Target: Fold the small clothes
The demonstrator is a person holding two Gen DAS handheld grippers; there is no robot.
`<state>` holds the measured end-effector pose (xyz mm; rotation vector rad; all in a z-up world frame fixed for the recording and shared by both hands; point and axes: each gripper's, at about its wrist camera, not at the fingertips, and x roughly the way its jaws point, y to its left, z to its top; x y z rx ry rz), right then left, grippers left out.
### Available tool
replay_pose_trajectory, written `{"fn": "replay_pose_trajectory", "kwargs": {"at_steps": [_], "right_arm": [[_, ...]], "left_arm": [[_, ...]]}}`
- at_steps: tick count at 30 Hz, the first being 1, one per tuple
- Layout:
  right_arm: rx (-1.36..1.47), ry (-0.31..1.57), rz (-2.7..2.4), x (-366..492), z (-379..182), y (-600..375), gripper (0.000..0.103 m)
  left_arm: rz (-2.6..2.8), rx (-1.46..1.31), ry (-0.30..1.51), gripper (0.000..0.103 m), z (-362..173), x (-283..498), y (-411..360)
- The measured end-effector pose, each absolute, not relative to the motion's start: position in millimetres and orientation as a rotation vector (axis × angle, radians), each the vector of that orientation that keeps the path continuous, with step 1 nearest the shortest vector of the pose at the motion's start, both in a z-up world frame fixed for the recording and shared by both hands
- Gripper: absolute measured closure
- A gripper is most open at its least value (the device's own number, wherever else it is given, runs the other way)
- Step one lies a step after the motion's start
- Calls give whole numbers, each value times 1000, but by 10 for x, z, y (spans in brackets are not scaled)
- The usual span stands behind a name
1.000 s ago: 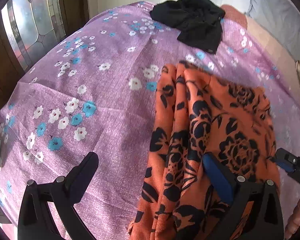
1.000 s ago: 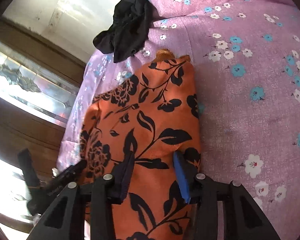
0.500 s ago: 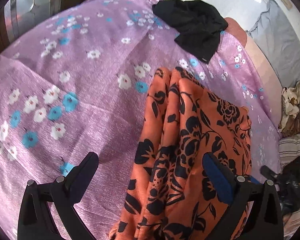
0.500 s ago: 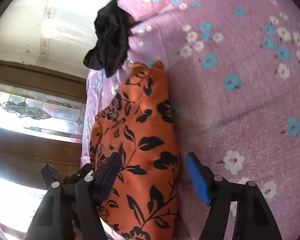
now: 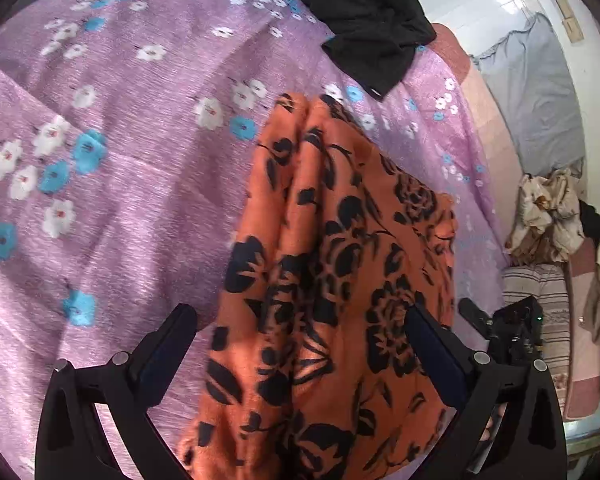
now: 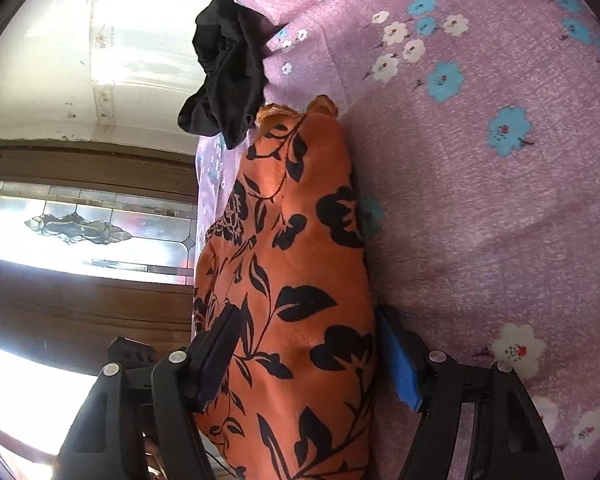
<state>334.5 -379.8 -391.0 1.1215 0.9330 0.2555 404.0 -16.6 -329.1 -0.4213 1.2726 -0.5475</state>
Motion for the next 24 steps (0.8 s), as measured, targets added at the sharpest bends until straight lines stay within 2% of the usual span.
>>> {"fn": "replay_pose_trajectory", "kwargs": {"at_steps": [7, 12, 18, 20, 22, 24], "right_arm": [[1091, 923, 255, 3342, -3883, -3753, 32], [1083, 918, 250, 3316, -3875, -3749, 32], [1082, 917, 244, 3315, -3880, -3732, 32], [1081, 916, 243, 3314, -3878, -3731, 32], [1082, 916, 244, 3314, -3877, -3733, 32], [1083, 916, 243, 3314, -3877, -3732, 32]], "left_arm": [[-566, -512, 1279, 0, -3358, 4100, -198], [-462, -532, 1192, 1, -3237, 4094, 50], [-503, -551, 1215, 1, -3310, 4101, 10], [-537, -579, 1221, 6, -3326, 4101, -21], [-548, -565, 1238, 16, -3353, 4107, -99], [-538, -534, 1234, 19, -3360, 4109, -176]]}}
